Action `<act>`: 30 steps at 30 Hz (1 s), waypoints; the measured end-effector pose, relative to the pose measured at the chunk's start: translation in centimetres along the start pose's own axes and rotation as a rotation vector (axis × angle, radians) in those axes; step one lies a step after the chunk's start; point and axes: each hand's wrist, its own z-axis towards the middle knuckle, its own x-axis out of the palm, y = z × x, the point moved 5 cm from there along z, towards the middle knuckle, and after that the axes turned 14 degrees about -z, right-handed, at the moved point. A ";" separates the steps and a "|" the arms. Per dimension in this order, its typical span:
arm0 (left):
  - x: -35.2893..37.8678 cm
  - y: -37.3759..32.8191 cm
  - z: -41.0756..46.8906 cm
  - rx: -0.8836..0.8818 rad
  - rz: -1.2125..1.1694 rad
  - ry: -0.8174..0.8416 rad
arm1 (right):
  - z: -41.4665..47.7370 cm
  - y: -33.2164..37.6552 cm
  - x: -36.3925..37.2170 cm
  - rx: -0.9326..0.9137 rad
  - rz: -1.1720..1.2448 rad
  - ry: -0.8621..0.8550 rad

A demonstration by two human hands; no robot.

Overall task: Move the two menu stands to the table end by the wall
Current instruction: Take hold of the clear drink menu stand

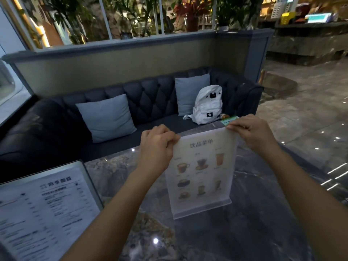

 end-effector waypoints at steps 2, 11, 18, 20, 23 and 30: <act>0.1 -0.1 -0.3 -0.008 -0.020 -0.012 | 0.3 -0.1 0.2 0.003 0.004 0.006; 0.0 -0.4 -0.8 -0.002 -0.012 -0.043 | 0.2 -0.2 0.2 -0.020 0.001 -0.008; -0.1 -0.6 -0.9 0.019 0.037 -0.032 | 0.1 0.0 -0.2 -0.068 -0.096 -0.002; -0.3 -0.8 -1.0 0.030 0.051 -0.031 | 0.0 0.3 -0.4 -0.091 -0.156 0.003; -0.7 -0.9 -1.0 0.035 0.066 -0.028 | -0.1 1.0 -0.6 -0.123 -0.241 0.017; -3.4 -0.4 -1.7 0.034 0.078 -0.093 | 0.1 4.3 -0.7 -0.181 -0.344 -0.046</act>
